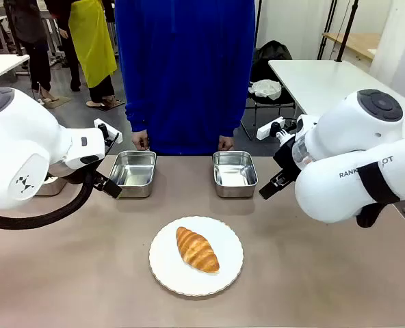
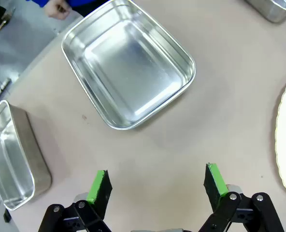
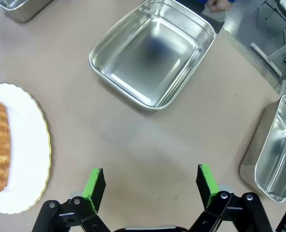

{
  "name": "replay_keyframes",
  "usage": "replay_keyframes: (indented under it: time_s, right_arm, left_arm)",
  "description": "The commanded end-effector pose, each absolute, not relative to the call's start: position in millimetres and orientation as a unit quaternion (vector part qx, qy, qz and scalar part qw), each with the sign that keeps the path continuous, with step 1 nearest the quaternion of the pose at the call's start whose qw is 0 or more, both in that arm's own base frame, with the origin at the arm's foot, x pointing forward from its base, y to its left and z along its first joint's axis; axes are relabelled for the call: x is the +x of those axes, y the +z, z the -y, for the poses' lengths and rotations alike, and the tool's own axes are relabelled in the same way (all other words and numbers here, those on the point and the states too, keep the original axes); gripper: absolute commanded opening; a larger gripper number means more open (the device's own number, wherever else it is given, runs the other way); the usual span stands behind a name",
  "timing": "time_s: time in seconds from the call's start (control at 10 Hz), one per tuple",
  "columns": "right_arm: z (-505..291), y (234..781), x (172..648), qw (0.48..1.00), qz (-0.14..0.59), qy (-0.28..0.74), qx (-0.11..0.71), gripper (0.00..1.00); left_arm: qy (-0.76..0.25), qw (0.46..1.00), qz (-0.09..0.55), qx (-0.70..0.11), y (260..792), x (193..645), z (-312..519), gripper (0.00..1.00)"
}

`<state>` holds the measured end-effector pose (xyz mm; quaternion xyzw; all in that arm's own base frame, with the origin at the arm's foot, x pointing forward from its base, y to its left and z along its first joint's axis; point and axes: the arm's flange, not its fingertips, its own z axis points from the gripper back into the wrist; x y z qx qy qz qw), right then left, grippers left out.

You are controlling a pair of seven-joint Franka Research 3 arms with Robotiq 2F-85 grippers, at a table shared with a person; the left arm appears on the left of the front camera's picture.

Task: Place the bread in the container.
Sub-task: Place the Butter Roll into the Airtight Container indicated by the human.

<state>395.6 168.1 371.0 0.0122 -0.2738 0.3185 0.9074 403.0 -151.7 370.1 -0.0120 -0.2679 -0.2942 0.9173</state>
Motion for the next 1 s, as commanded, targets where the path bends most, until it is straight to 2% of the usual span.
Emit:
replay_keyframes:
  time_s: [0.0, 0.9]
  right_arm:
    - [-168.2, 371.0, 395.6, 0.907, 0.274, 0.319, 0.012, 1.00]
    - [-168.2, 371.0, 395.5, 0.907, 0.274, 0.319, 0.012, 1.00]
  left_arm:
    - [-0.294, 0.917, 0.268, -0.012, 370.3, 402.9, 151.8, 1.00]
    - [-0.295, 0.917, 0.268, -0.012, 370.1, 402.8, 152.3, 1.00]
